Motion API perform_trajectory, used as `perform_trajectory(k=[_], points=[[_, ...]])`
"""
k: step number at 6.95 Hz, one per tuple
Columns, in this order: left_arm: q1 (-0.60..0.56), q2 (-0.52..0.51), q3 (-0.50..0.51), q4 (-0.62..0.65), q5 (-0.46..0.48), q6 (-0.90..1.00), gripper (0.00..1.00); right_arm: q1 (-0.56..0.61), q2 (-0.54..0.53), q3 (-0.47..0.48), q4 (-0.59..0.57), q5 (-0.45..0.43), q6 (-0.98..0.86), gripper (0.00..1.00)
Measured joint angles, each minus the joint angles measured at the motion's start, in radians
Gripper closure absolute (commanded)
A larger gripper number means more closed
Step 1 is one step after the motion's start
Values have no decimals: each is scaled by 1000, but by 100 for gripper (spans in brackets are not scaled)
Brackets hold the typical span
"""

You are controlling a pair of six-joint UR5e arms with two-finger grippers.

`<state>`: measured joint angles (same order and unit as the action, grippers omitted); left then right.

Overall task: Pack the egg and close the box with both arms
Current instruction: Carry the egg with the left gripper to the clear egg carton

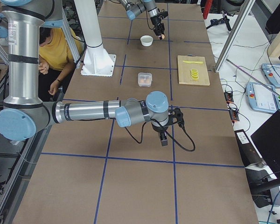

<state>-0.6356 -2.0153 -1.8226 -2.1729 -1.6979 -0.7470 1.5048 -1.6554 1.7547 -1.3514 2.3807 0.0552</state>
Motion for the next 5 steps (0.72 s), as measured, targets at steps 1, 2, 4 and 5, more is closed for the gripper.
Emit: perform_trajectory(k=[1,2,4,5], points=[[22,-20,63,-176,10,49,100,0,2,0,0,0,0,0],[68,-32,121,-321,68,70,100,0,3,0,0,0,0,0],[181,-80,195,-478,202,98,100,0,3,-1,0,0,0,0],[219,-140,269,-544,232,151,100,0,3,-1,0,0,0,0]])
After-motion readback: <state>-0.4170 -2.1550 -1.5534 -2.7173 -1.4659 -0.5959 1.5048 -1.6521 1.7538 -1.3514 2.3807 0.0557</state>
